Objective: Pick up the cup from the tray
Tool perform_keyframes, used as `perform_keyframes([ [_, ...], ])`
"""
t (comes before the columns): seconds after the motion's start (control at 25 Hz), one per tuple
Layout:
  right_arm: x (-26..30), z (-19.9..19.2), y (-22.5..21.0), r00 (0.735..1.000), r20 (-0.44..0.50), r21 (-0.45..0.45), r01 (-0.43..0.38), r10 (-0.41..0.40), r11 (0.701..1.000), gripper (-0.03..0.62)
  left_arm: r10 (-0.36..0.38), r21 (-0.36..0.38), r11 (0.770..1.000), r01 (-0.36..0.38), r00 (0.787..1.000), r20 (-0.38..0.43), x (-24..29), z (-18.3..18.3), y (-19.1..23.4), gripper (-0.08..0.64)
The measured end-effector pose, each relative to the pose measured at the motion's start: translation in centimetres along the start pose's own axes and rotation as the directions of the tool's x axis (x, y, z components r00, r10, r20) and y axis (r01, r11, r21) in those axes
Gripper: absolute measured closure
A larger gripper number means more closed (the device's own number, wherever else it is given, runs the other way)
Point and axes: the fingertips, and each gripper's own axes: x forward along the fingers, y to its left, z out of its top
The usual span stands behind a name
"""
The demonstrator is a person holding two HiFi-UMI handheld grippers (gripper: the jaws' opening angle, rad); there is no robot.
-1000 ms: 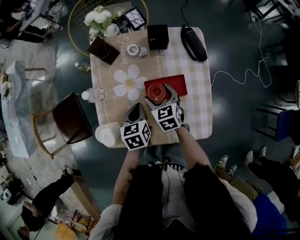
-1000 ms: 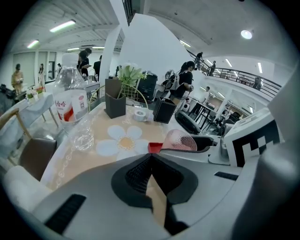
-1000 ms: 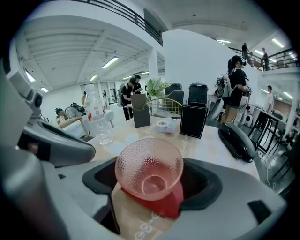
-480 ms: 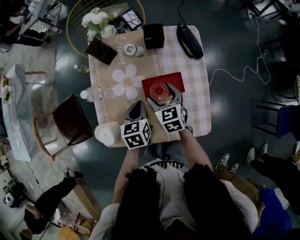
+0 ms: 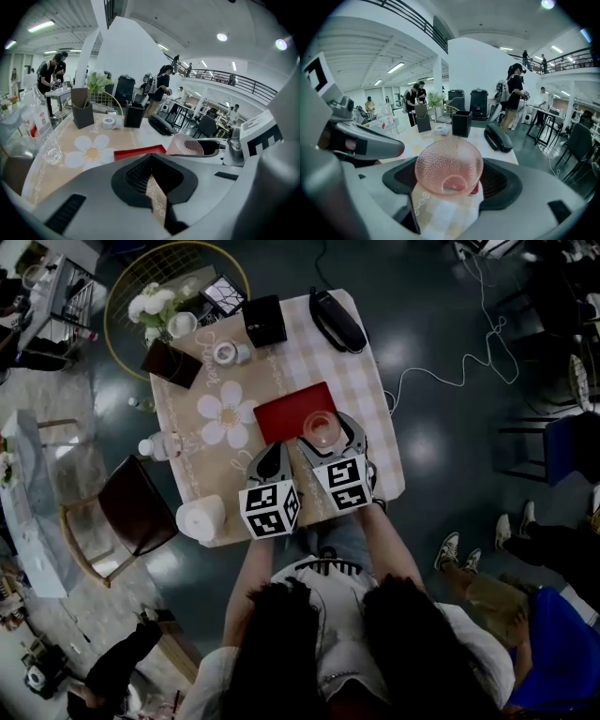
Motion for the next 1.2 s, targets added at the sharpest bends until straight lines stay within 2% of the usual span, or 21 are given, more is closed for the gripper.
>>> perform_keyframes([
  [0.44, -3.6, -3.1, -3.2, 0.997, -0.018, 0.086, 0.082, -0.081, 0.993, 0.195, -0.077, 0.034, 0.996, 0.077, 0.997, -0.004, 1.0, -0.3, -4.2, 0.552],
  [0.64, -4.6, -5.0, -4.5, 0.993, -0.052, 0.089, 0.111, -0.107, 0.99, 0.195, -0.092, 0.047, 0.995, 0.092, 0.996, -0.006, 1.3, -0.4, -5.5, 0.553],
  [1.2, -5.8, -9.6, -5.1, 0.986, -0.109, 0.125, 0.142, -0.128, 0.982, 0.195, -0.123, 0.079, 0.989, 0.126, 0.992, -0.036, 1.0, -1.9, -7.3, 0.552],
])
